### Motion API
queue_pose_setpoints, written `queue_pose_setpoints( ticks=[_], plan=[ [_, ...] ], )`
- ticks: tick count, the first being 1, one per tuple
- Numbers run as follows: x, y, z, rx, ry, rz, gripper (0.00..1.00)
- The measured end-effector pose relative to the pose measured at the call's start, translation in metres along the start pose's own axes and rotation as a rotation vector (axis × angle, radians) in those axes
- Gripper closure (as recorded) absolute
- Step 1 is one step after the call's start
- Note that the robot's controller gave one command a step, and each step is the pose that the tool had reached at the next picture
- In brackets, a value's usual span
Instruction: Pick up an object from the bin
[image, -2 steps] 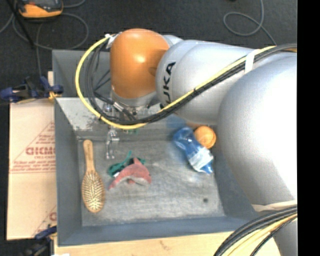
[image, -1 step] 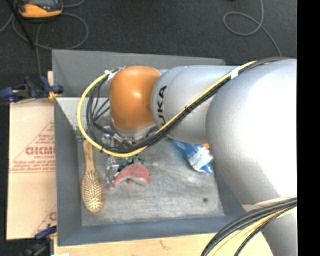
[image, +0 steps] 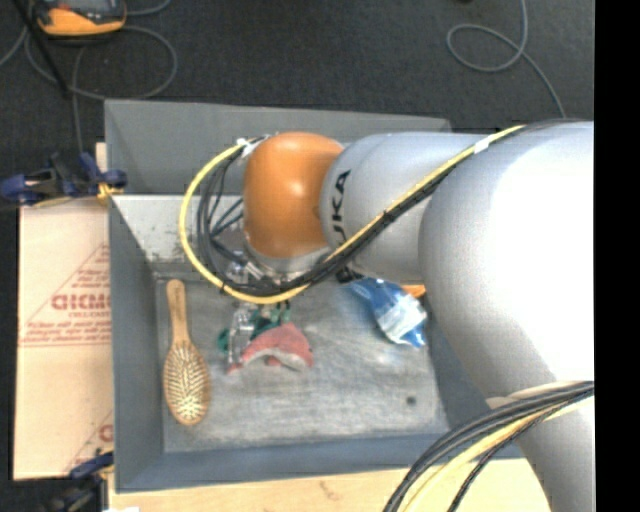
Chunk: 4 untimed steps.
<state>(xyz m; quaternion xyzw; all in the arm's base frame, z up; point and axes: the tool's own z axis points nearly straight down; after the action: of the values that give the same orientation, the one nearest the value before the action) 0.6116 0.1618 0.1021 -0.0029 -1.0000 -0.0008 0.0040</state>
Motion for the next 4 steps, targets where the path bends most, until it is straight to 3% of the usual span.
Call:
queue_pose_setpoints(
  ticks=[1, 2, 3, 4],
  plan=[
    [0.020, -0.013, -0.028, 0.002, -0.010, 0.096, 0.00],
    [0.014, -0.053, 0.026, -0.004, -0.023, -0.170, 1.00],
    [0.014, -0.053, 0.026, -0.004, -0.022, -0.168, 1.00],
    [0.018, -0.056, -0.023, 0.003, -0.006, -0.192, 1.00]
  ],
)
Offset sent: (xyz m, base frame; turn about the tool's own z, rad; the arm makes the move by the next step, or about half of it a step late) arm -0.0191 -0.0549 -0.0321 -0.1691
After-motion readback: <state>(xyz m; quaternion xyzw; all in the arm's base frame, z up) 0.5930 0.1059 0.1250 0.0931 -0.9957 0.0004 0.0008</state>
